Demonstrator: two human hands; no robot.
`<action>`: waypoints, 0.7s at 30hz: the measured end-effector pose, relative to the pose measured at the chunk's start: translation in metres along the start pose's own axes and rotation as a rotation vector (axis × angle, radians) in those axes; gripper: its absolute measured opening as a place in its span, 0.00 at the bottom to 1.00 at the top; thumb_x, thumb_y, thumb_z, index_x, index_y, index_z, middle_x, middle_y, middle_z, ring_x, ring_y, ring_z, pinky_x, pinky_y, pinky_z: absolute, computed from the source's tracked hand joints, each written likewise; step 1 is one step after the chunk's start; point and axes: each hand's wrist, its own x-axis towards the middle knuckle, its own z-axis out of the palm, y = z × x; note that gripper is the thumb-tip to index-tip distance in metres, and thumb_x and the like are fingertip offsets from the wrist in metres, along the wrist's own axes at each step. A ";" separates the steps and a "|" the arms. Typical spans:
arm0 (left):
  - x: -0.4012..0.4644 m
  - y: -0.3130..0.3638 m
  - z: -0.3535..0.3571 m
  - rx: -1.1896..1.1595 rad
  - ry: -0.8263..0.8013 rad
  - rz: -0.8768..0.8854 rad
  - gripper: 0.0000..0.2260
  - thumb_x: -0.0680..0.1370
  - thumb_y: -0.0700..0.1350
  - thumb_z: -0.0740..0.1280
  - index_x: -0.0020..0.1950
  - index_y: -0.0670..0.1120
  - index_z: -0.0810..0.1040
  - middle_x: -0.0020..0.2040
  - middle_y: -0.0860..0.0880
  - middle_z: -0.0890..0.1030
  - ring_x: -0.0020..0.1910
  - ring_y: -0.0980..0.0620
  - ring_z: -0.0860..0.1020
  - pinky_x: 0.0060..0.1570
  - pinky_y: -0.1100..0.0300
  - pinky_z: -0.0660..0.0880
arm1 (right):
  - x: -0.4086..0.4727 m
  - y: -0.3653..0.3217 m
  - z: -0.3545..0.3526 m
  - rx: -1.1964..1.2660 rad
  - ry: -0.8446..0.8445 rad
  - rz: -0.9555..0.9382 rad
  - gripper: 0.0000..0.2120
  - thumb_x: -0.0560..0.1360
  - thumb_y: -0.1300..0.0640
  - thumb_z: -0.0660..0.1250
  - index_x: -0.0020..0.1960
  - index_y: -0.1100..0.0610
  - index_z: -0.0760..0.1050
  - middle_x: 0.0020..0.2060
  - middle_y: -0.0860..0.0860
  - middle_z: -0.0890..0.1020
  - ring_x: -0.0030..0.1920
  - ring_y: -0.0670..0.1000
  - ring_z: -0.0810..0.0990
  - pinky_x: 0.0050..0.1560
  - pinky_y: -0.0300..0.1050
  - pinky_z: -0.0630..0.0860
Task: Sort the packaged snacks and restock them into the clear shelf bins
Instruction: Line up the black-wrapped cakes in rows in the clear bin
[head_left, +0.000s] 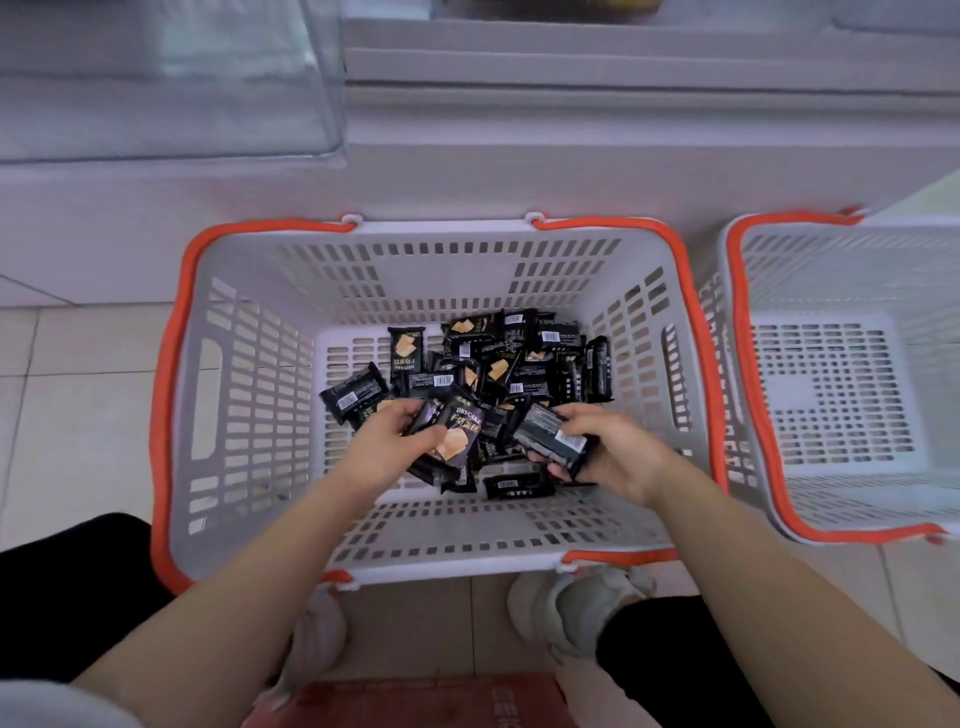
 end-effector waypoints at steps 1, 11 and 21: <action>-0.002 0.002 -0.002 -0.009 0.025 0.008 0.15 0.74 0.48 0.70 0.59 0.47 0.74 0.52 0.52 0.81 0.51 0.51 0.79 0.57 0.50 0.75 | -0.007 -0.002 0.005 0.054 -0.059 -0.020 0.13 0.76 0.71 0.54 0.56 0.62 0.71 0.51 0.63 0.79 0.45 0.59 0.81 0.34 0.44 0.80; -0.045 0.039 0.002 0.388 0.301 0.677 0.19 0.71 0.49 0.72 0.59 0.47 0.72 0.51 0.57 0.75 0.50 0.60 0.73 0.50 0.63 0.72 | -0.032 0.006 0.058 -0.106 0.114 -0.001 0.06 0.75 0.66 0.66 0.52 0.64 0.75 0.40 0.57 0.83 0.37 0.53 0.83 0.36 0.44 0.82; -0.037 0.045 -0.003 0.124 0.170 0.526 0.14 0.72 0.42 0.70 0.56 0.53 0.74 0.50 0.58 0.80 0.50 0.58 0.78 0.54 0.62 0.74 | -0.039 0.010 0.059 -0.011 -0.122 -0.161 0.15 0.78 0.50 0.60 0.53 0.61 0.77 0.42 0.58 0.83 0.42 0.52 0.82 0.42 0.42 0.80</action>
